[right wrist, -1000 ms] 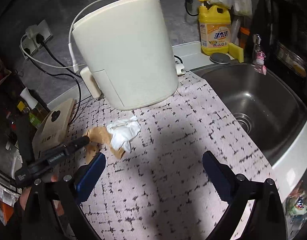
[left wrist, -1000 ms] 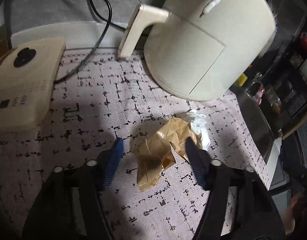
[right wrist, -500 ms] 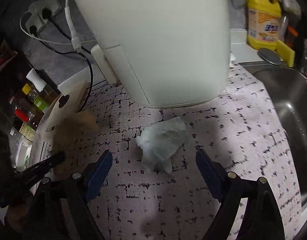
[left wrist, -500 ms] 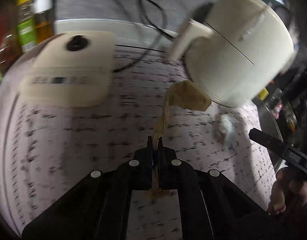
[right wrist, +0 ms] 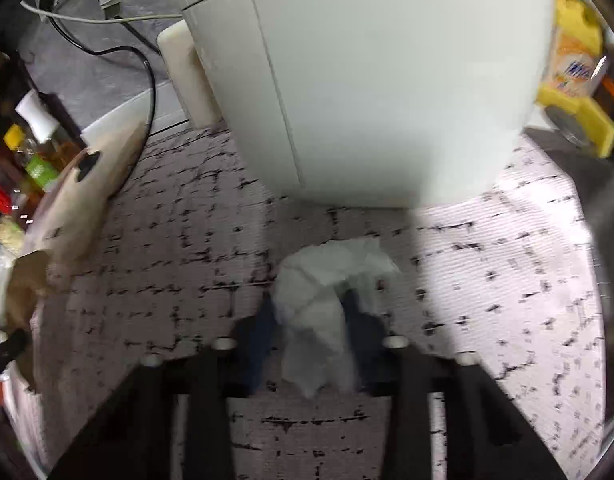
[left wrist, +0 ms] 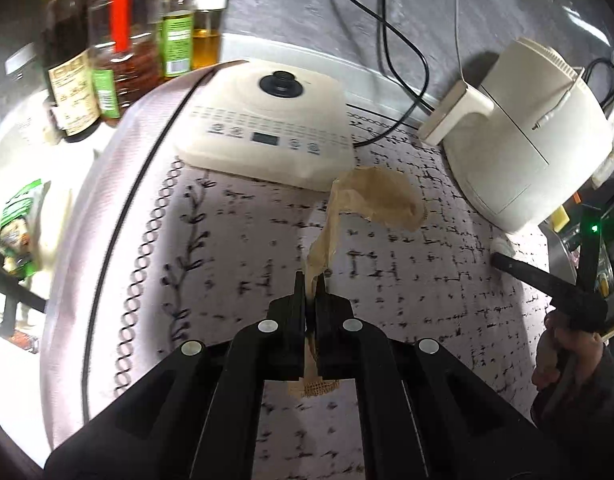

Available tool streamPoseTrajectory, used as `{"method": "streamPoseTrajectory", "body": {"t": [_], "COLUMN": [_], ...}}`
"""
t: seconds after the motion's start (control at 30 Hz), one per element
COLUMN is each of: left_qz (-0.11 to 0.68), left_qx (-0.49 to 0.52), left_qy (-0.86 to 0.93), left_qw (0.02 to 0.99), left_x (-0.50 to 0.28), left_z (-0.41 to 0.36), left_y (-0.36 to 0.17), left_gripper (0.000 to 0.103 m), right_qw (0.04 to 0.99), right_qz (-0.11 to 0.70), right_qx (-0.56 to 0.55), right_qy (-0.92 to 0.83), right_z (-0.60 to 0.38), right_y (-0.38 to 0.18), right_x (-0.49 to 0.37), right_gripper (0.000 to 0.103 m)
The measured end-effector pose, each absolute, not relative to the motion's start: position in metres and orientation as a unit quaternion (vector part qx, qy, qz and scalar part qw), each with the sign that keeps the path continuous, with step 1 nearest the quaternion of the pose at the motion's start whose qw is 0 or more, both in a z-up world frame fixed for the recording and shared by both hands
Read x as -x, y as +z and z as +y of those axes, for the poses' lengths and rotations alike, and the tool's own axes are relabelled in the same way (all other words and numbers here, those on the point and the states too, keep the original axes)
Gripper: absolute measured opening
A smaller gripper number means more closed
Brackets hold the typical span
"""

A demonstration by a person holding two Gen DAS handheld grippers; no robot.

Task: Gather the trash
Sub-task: 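Grasp the white tissue with the right tool, then carry the brown paper and tissue down over the bin with both tools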

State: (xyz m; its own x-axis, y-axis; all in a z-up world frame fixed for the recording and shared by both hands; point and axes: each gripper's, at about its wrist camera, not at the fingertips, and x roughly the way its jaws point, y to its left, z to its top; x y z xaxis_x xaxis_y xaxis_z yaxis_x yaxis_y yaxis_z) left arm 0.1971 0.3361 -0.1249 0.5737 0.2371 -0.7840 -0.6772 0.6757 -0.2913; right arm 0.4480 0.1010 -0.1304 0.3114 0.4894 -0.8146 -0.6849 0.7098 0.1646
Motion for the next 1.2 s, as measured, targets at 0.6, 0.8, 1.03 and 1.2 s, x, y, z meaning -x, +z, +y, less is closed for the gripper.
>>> {"method": "streamPoseTrajectory", "body": {"t": [0.6, 0.8, 1.03, 1.2], "left_qz": [0.374, 0.386, 0.377, 0.375], "left_qx": [0.268, 0.252, 0.245, 0.239], "left_qy": [0.202, 0.170, 0.151, 0.146], "left_qw": [0.864, 0.871, 0.880, 0.884], "left_x": [-0.157, -0.151, -0.145, -0.140], "left_z": [0.344, 0.342, 0.326, 0.305], "left_y": [-0.122, -0.126, -0.117, -0.113], "left_gripper": [0.004, 0.004, 0.004, 0.004], "right_qw": [0.815, 0.826, 0.833, 0.836], "right_qz": [0.452, 0.453, 0.446, 0.439], "right_qx": [0.079, 0.070, 0.066, 0.058], "right_qy": [0.353, 0.330, 0.321, 0.323], "right_z": [0.077, 0.059, 0.037, 0.017], "right_y": [-0.111, -0.105, -0.096, -0.092], "right_x": [-0.344, -0.313, -0.294, -0.283], "right_gripper": [0.011, 0.011, 0.011, 0.011]}}
